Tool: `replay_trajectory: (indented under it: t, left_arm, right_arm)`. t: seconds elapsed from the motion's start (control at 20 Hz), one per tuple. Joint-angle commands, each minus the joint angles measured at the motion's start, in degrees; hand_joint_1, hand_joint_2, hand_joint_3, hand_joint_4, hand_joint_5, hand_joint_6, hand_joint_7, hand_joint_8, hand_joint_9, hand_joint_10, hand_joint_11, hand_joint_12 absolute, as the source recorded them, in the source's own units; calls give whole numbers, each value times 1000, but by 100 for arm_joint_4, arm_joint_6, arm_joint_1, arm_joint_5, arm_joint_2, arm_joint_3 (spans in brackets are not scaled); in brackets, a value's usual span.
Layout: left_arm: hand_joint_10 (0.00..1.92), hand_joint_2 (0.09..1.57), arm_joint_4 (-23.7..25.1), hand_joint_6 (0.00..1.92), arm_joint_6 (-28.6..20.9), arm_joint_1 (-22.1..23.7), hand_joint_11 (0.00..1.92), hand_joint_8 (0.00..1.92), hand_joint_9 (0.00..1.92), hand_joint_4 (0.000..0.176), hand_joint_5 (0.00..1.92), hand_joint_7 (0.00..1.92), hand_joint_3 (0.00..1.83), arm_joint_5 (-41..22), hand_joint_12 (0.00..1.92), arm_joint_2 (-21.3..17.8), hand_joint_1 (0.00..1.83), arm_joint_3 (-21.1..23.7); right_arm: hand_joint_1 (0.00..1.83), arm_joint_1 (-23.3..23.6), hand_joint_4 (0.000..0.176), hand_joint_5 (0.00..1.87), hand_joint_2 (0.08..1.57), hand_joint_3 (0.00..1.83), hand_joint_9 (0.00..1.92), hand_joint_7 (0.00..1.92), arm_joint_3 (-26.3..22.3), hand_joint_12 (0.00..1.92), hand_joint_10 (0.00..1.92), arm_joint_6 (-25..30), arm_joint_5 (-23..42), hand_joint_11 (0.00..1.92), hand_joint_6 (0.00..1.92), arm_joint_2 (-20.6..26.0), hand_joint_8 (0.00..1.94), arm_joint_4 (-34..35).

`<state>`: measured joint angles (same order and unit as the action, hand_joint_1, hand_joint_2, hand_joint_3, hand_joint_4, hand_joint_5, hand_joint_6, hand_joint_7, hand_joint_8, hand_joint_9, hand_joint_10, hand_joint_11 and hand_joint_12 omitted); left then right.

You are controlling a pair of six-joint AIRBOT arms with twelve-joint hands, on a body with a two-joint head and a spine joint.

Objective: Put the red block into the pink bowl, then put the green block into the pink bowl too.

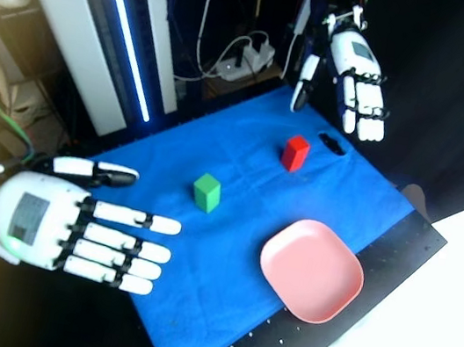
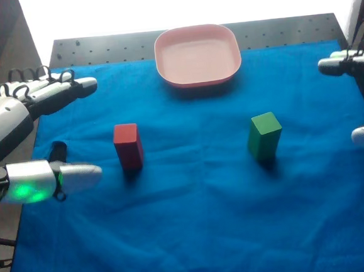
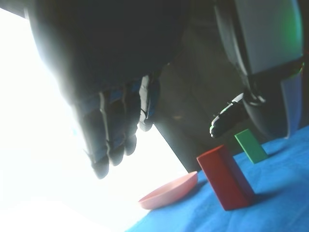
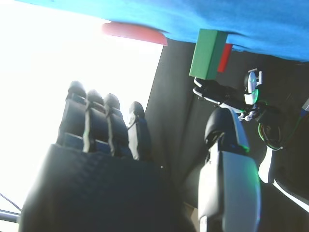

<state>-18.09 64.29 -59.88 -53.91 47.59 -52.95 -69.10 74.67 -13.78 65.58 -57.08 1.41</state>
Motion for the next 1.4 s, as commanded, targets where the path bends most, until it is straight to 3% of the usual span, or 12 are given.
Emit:
replay_trajectory:
  t: [0.0,0.3,0.35,0.45,0.65,0.75,0.8,0.95,1.15,1.2,1.25,1.35]
  left_arm:
    - [6,957,60,3,-21,50,0,2,81,157,187,106,3,-637,312,-43,578,-15]
    - [0,884,430,1,-21,716,0,0,61,120,156,87,0,-44,230,397,768,-377]
    - [3,886,531,5,-21,938,0,7,113,92,217,160,2,270,332,587,844,-555]
    - [8,900,686,5,-21,1247,0,8,142,89,235,192,3,681,385,882,860,-809]
    - [11,897,852,4,-20,1546,0,7,301,166,328,339,0,1179,775,1213,820,-1102]
    - [19,910,859,13,-20,1557,12,14,403,109,418,446,1,1269,856,1219,829,-1133]
    - [17,937,859,9,-20,1558,108,7,538,22,568,566,1,1314,863,1220,899,-1153]
    - [31,964,876,6,-19,1568,151,14,671,0,697,740,1,1369,1016,1215,952,-1172]
    - [373,996,963,1,-18,1613,374,17,859,0,925,1059,0,1452,1378,1219,1091,-1188]
    - [555,1055,966,559,-5,1622,438,660,877,0,1030,1141,0,1475,1366,1231,1225,-1197]
    - [941,1092,966,676,10,1632,540,1091,827,0,1039,1035,0,1487,1549,1241,1257,-1204]
    - [1136,1101,966,648,13,1664,526,1181,783,0,1069,990,0,1488,1700,1257,1253,-1222]
  right_arm:
    - [585,63,93,303,1073,1,208,251,18,144,0,32,665,175,0,0,0,167]
    - [650,64,102,301,1069,0,224,257,31,132,3,32,664,214,0,-17,1,167]
    - [639,63,131,294,1075,1,238,255,34,134,6,32,664,221,1,-23,0,167]
    - [655,63,131,302,1079,2,239,261,48,134,5,32,664,225,4,-37,2,164]
    - [606,63,126,298,1068,0,242,258,69,139,4,32,664,237,0,-50,0,159]
    - [613,63,126,267,1091,7,212,233,72,123,2,32,664,200,0,-51,1,156]
    - [625,63,139,266,1090,4,225,253,72,123,6,32,664,199,1,-54,7,156]
    - [629,63,161,263,1092,3,219,250,76,118,2,32,664,191,0,-61,3,156]
    - [622,63,133,290,1100,4,240,266,78,121,7,32,663,210,8,-63,5,157]
    - [617,63,129,288,1103,4,227,257,78,110,1,32,663,190,6,-67,1,157]
    - [644,63,124,292,1102,2,227,256,78,115,2,32,663,209,5,-69,1,158]
    - [624,63,127,297,1097,0,226,265,77,109,1,32,645,205,5,-71,4,158]
